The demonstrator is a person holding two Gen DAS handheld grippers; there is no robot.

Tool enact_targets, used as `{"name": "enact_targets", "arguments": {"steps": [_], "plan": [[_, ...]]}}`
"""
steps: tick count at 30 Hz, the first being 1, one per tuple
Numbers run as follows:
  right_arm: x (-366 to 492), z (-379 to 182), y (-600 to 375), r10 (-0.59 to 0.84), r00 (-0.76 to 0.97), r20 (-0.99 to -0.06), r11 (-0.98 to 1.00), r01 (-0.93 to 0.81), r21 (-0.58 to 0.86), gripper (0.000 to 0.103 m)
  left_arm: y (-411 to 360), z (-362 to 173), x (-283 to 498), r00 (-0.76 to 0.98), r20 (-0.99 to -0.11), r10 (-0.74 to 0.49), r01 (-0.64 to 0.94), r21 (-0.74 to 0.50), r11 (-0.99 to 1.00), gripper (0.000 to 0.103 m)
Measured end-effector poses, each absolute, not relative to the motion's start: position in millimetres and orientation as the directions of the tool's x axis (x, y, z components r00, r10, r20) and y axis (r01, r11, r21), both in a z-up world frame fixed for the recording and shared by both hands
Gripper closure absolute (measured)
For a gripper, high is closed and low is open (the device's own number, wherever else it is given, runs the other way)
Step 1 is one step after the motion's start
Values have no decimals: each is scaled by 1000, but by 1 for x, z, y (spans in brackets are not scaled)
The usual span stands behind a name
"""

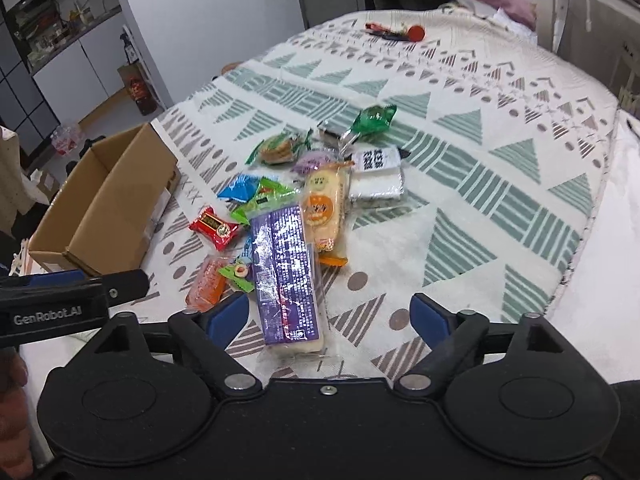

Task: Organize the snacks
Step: 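Grasp the pink candy stick with the left tool while the right tool grasps the purple bar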

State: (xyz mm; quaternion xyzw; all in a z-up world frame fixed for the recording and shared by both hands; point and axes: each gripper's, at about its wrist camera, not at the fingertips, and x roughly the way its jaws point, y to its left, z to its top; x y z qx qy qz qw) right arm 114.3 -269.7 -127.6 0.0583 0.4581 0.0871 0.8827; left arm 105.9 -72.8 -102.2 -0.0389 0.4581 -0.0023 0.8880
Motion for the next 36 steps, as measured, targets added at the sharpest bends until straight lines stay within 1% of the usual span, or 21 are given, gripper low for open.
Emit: {"name": "enact_targets", "arguments": {"steps": [3, 7, 12, 17, 21, 24, 26, 27, 28, 29, 31, 36], "plan": [[121, -134, -268, 209, 557, -804, 978, -102, 183, 18, -75, -112, 114, 565, -823, -57, -25, -86, 996, 31], [128, -141, -266, 209, 547, -811, 978, -109, 179, 24, -78, -126, 125, 549, -832, -80, -15, -106, 994, 40], [136, -150, -265, 234, 518, -823, 972, -123, 199, 29, -81, -143, 137, 518, -847, -116, -3, -138, 990, 46], [139, -153, -263, 244, 523, -817, 970, -140, 201, 29, -84, -158, 144, 484, -864, -140, 5, -158, 988, 51], [141, -154, -258, 255, 524, -813, 966, -171, 193, 29, -83, -170, 151, 466, -871, -155, 3, -174, 985, 58], [142, -156, -255, 256, 522, -813, 965, -183, 187, 29, -84, -174, 154, 473, -866, -163, 10, -180, 984, 60], [144, -158, -253, 246, 523, -816, 967, -184, 174, 29, -85, -176, 156, 472, -867, -159, 14, -173, 985, 64], [144, -159, -252, 239, 524, -817, 969, -185, 165, 29, -85, -177, 157, 471, -868, -158, 13, -172, 985, 69], [144, -159, -251, 231, 528, -817, 970, -187, 153, 29, -85, -177, 158, 473, -867, -156, 13, -170, 985, 77], [145, -160, -249, 227, 532, -816, 971, -190, 147, 29, -84, -177, 158, 474, -867, -155, 13, -169, 986, 81], [146, -161, -246, 219, 533, -817, 972, -197, 132, 29, -81, -176, 158, 475, -865, -160, 8, -178, 984, 84], [150, -165, -237, 217, 520, -826, 968, -221, 116, 29, -74, -172, 154, 479, -865, -151, -11, -177, 984, 85]]}}
